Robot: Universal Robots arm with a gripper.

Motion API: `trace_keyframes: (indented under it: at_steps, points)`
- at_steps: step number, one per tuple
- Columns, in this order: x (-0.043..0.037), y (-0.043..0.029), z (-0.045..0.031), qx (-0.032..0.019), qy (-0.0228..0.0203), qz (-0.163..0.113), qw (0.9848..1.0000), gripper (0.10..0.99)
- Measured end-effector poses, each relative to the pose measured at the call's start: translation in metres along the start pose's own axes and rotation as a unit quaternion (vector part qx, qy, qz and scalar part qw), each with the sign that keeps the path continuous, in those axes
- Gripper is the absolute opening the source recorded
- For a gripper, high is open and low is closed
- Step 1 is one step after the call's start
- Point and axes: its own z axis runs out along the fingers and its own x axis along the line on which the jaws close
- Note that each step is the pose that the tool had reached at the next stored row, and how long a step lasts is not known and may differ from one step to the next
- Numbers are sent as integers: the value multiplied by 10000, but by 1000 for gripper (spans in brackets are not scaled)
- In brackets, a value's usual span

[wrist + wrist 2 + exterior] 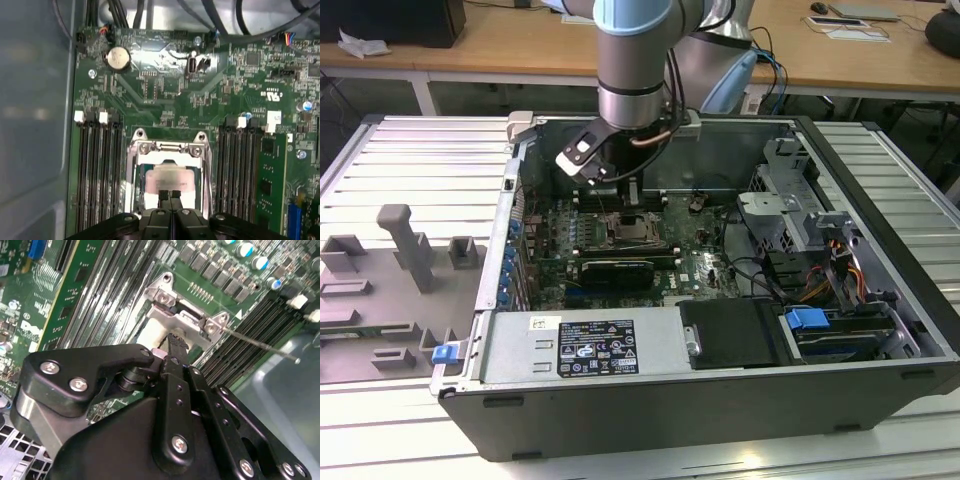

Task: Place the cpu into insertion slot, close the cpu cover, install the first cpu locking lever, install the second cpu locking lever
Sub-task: 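Close the cpu cover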

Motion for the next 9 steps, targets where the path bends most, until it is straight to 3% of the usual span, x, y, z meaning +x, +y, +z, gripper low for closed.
trace_keyframes:
  at_steps: [2,9]
  points:
    - [3,-56,11,0,1,-7,10000,106]
    - [6,-79,73,0,1,-13,10000,106]
